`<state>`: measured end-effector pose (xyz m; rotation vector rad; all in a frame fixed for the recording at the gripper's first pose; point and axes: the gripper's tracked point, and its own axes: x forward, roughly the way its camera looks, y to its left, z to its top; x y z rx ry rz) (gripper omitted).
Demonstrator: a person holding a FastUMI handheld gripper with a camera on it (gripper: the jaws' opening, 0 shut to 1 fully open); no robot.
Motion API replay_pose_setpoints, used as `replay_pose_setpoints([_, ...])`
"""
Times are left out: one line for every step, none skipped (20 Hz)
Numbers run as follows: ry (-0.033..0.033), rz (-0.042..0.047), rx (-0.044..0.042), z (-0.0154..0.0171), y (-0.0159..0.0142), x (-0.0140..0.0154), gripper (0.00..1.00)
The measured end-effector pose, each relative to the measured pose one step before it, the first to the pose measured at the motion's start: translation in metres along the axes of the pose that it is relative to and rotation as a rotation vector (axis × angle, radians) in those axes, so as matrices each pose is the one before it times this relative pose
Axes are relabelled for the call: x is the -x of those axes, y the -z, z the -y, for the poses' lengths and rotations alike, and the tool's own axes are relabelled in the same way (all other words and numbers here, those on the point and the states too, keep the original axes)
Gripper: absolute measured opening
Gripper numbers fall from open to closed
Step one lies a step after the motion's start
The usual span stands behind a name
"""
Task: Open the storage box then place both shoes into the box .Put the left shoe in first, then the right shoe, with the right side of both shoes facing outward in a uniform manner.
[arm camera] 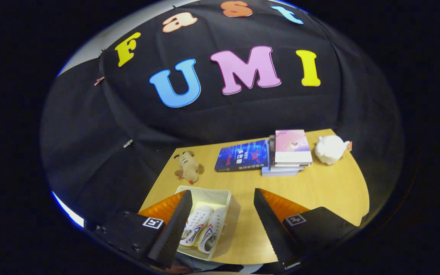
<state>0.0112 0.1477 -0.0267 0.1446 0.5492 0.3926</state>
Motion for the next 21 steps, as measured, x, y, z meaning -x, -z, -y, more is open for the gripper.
replay_pose_setpoints([0.01151,0.04414,0.03231,0.01482,-0.01472,0.00687,0.99])
replay_pose_setpoints([0.01503,0.04512,0.03664,0.01557,-0.01316,0.00572,0.98])
replay_pose_setpoints([0.01192,0.04934,0.03342,0.01564,-0.0143,0.00571,0.99])
replay_pose_setpoints([0.01368,0.05054,0.02583,0.01396,-0.01318,0.00512,0.98])
replay_pose_setpoints([0.01239,0.05191,0.01757,0.01485,-0.01431,0.0053,0.98])
replay_pose_setpoints([0.00668,0.05129,0.01405,0.01352,-0.01225,0.00439,0.98])
replay_pose_setpoints([0.00644,0.04526,0.0103,0.0128,-0.01004,0.00458,0.99])
replay_pose_setpoints([0.00661,0.0354,0.00511,0.01142,-0.00544,0.00576,0.98])
replay_pose_setpoints([0.00296,0.03078,0.00244,0.00955,-0.00414,0.00441,0.98])
replay_pose_setpoints([0.00252,0.02492,0.00324,0.00839,-0.00307,0.00415,0.98])
replay_pose_setpoints([0.00217,0.01397,0.00225,0.00619,0.00097,0.0041,0.98])
replay_pose_setpoints([-0.00677,0.00526,0.00217,0.00252,0.00237,0.00386,0.98])
replay_pose_setpoints([-0.01193,0.00844,0.00434,0.00103,0.00232,0.00388,0.98])
replay_pose_setpoints([-0.00332,0.01165,0.00058,0.00437,-0.00102,0.00185,0.98])
replay_pose_setpoints([0.01624,0.01537,0.00461,0.00483,0.00015,0.00179,0.98])
replay_pose_setpoints([0.03053,0.00526,0.0053,0.00751,0.00229,-0.00056,0.98])
replay_pose_setpoints([0.0058,0.00325,-0.00161,-0.00022,0.00192,0.00229,0.98])
replay_pose_setpoints([-0.00314,-0.0028,-0.00789,-0.00482,0.00175,0.00003,0.98])
replay_pose_setpoints([0.00225,-0.0063,-0.00585,-0.00212,0.00354,0.00054,0.98])
replay_pose_setpoints([-0.00177,-0.01206,-0.00979,-0.00216,0.0032,0.00145,0.98])
replay_pose_setpoints([0.00553,-0.00779,-0.01167,-0.00197,0.00252,0.00104,0.98])
